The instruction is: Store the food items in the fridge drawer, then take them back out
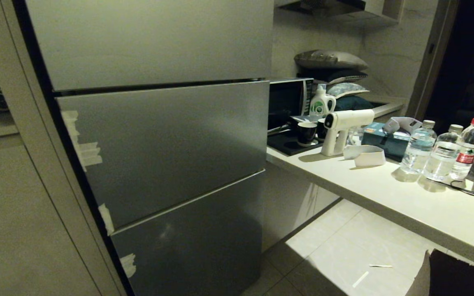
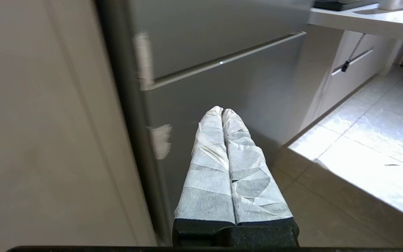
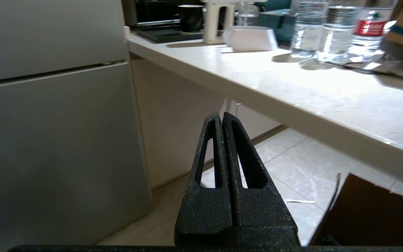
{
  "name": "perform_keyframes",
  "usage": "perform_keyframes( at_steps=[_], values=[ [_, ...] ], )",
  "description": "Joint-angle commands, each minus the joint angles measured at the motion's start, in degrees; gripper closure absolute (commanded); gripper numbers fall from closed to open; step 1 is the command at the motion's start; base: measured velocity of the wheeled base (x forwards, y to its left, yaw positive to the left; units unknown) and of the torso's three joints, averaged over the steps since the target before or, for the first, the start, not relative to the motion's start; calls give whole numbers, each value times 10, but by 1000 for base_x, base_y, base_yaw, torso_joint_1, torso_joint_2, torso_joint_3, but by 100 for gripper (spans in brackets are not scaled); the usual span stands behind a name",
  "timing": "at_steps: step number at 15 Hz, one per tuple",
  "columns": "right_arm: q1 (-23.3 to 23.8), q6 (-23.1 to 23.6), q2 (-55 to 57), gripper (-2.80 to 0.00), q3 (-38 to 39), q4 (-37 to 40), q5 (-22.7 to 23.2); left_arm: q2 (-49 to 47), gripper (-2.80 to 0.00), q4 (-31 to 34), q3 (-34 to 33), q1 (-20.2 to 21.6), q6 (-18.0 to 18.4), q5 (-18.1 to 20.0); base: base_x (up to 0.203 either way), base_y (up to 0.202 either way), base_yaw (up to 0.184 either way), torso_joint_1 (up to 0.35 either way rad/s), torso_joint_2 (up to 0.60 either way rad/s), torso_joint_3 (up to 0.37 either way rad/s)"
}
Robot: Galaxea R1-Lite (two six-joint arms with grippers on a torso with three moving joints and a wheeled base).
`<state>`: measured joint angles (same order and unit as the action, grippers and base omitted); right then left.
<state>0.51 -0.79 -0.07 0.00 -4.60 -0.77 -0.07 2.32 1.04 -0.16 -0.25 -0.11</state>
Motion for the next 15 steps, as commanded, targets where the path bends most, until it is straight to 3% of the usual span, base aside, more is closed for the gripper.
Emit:
perform_keyframes(
  at_steps=[1,7,15],
  values=[
    [0,2,1,0,15,0,0,0,0,0,-1,0,-2,-1,0,198,-1,7,2,7],
    [0,4,0,0,15,1,-1,0,0,0,0,0,-1,0,0,166,0,4,2,2],
    [0,3,1,0,15,0,-1,0,0,0,11,0,3,0,0,0,0,0,0,0]
  ],
)
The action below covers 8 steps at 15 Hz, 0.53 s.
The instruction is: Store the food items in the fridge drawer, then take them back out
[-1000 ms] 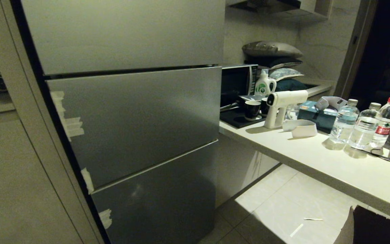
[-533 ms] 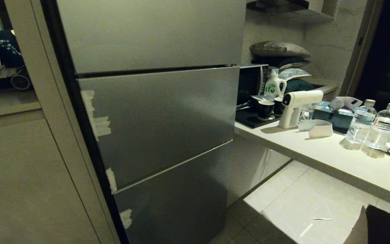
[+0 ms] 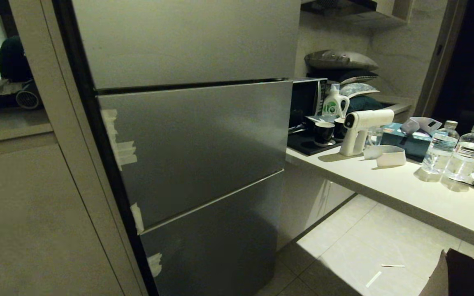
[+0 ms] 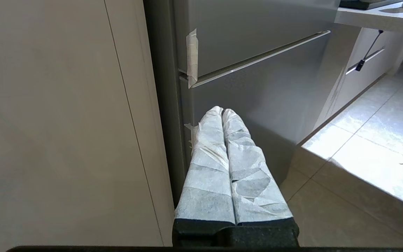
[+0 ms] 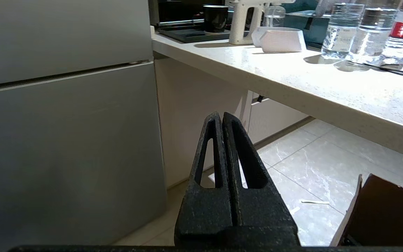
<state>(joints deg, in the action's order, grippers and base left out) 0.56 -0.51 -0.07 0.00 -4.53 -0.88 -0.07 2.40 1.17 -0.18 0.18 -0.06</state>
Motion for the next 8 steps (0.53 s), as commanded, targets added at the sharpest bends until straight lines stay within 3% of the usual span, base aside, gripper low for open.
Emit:
perform_keyframes(
  at_steps=[1,3,5,8],
  values=[
    [0,0,1,0,15,0,0,0,0,0,30,0,-6,0,0,0,0,0,0,0],
    [0,0,1,0,15,0,0,-8,0,7,56,0,-15,-8,0,0,0,0,0,0],
    [0,-1,1,0,15,0,1,-14,0,8,43,0,-16,-44,0,0,0,0,0,0],
    [0,-2,0,0,15,0,0,-6,0,9,32,0,-16,-61,0,0,0,0,0,0]
  ],
)
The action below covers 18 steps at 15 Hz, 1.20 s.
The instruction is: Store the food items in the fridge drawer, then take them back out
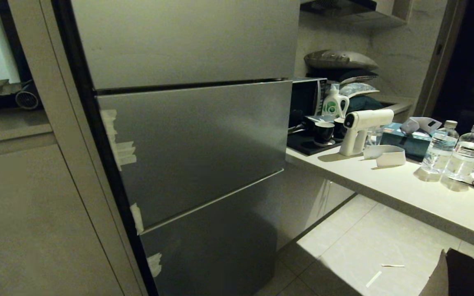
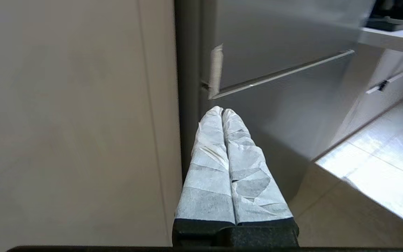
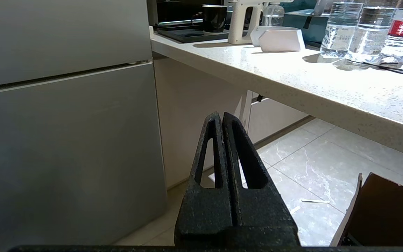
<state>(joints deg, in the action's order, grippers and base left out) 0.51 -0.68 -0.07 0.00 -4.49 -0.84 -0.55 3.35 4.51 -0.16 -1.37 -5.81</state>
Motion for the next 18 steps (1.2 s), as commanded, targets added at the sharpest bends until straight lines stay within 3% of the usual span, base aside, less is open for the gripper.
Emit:
perform_keyframes(
  at_steps=[1,7,13,18],
  values=[
    [0,0,1,0,15,-1,0,-5,0,-1,4,0,-1,-8,0,0,0,0,0,0],
    [0,0,1,0,15,-1,0,-114,0,-7,63,-1,-20,-18,0,0,0,0,0,0],
    [0,-1,0,0,15,-1,0,-295,0,-15,155,-1,-94,-19,0,0,0,0,0,0],
    [0,2,0,0,15,0,0,-436,0,-96,227,4,-111,-32,0,0,0,0,0,0]
  ],
)
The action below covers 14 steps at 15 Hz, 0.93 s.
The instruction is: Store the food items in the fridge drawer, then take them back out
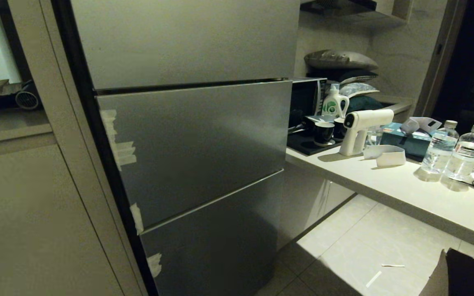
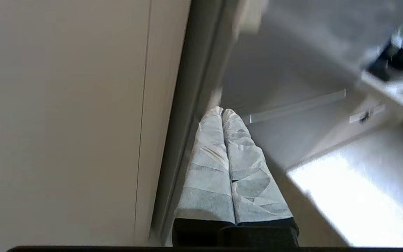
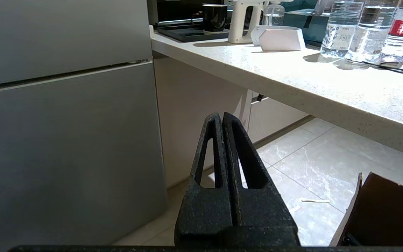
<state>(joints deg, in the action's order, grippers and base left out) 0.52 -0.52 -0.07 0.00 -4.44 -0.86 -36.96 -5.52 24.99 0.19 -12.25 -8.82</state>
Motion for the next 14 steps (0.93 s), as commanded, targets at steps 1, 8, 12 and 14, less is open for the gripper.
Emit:
perform_keyframes(
  at_steps=[1,8,12,14],
  values=[
    [0,-2,0,0,15,-1,0,-99,0,-22,38,1,-3,-3,0,0,0,0,0,0],
    [0,-2,1,0,15,-1,0,-280,0,-179,80,10,-2,107,0,0,0,0,0,0],
    [0,-2,1,0,15,-1,0,-398,0,-309,106,80,13,228,0,0,0,0,0,0],
    [0,-2,1,0,15,-1,0,-439,0,-344,121,120,26,266,0,0,0,0,0,0]
  ],
)
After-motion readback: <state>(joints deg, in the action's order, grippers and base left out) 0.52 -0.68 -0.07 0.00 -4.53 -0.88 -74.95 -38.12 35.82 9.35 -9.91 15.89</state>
